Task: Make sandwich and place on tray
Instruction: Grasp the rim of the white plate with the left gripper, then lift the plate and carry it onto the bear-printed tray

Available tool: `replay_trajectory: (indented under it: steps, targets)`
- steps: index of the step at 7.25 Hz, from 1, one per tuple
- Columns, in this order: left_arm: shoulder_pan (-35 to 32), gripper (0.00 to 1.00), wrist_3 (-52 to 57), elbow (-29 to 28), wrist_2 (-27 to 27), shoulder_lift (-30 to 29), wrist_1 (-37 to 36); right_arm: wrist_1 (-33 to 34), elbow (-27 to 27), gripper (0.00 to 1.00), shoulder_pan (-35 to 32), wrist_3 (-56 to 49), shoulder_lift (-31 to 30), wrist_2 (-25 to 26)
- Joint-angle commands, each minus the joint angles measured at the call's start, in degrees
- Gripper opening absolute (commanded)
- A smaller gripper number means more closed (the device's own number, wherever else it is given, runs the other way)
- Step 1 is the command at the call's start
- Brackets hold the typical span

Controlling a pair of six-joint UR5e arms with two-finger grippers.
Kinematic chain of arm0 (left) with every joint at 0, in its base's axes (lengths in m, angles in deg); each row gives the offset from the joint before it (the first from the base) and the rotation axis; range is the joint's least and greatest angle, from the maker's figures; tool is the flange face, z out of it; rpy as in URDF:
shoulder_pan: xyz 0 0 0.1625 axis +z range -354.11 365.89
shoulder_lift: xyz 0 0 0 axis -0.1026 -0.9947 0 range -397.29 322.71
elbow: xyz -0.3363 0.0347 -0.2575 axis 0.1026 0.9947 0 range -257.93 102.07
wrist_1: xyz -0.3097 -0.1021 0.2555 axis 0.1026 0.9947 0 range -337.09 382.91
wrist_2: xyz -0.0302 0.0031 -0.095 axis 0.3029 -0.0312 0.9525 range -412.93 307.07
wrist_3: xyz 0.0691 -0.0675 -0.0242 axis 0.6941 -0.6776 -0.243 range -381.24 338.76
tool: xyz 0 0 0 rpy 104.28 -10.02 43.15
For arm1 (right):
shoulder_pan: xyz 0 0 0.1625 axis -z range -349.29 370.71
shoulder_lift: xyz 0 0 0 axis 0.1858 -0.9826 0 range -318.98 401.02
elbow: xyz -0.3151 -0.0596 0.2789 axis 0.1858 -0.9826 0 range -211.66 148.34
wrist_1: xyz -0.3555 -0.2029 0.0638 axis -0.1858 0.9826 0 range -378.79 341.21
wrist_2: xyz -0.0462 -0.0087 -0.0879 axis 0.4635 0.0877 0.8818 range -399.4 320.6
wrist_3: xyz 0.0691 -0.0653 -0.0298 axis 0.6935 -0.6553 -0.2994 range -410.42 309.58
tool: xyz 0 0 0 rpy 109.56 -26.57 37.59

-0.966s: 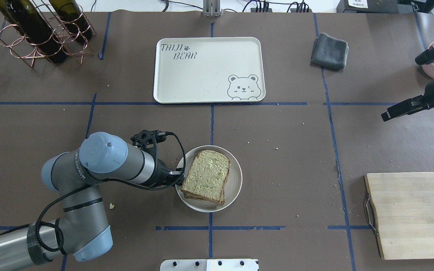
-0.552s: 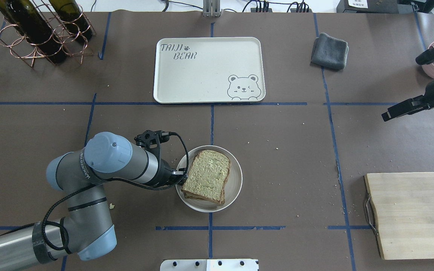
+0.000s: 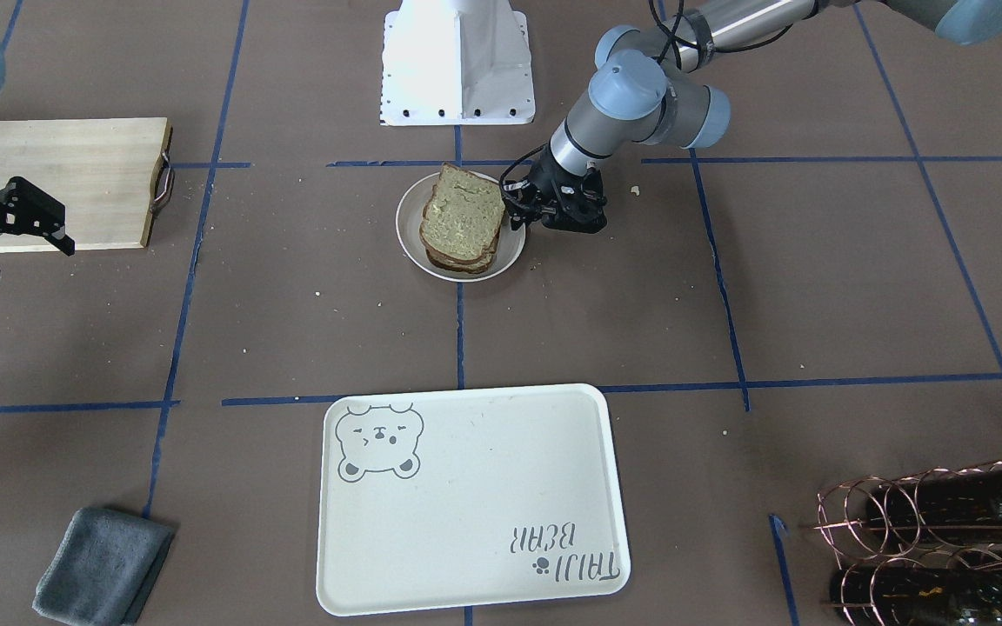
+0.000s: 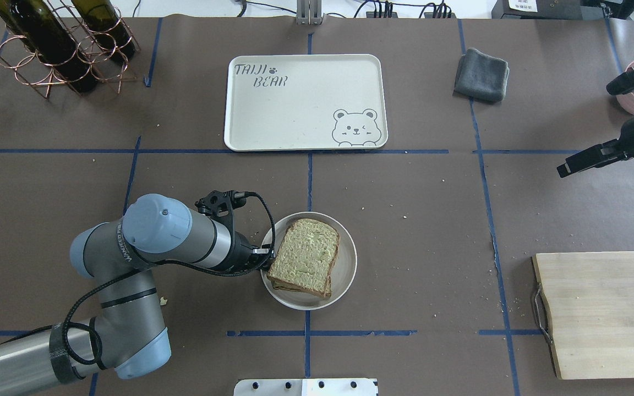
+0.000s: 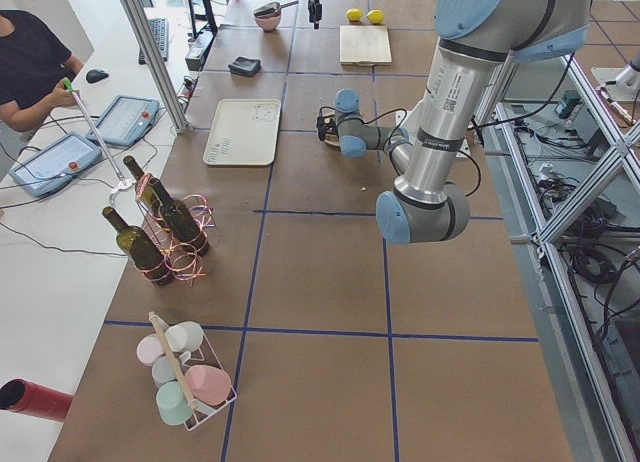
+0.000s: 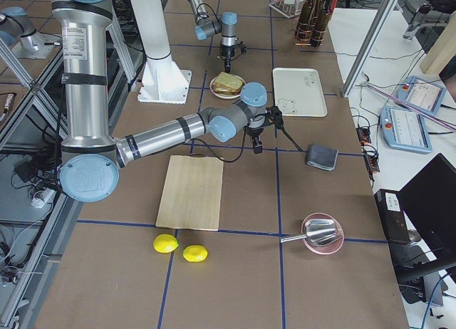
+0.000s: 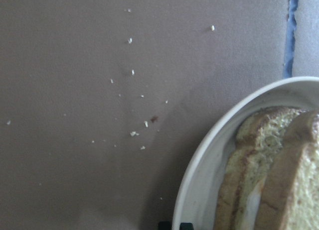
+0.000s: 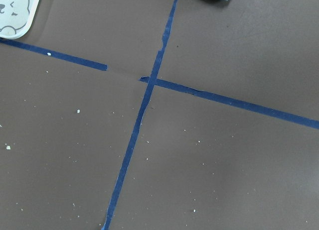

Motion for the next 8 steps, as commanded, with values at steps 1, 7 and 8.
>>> replay_trajectory:
  steps: [1,7,8]
  targets:
    - [-1.5,0.00,-7.4,1.6,-0.1,0.0,1.7,0.0,0.0,1.00,0.0,0.0,0.1,0.0]
    - [-5.5,0.00,-35.0,0.3,-13.1,-3.7,6.3,-0.1,0.4,1.00,-0.3,0.0,0.0,0.0]
    - [-6.7,0.00,-36.7,-3.2,-16.6,-6.6,6.3,0.0,0.6,1.00,-0.3,0.0,-0.1,0.0]
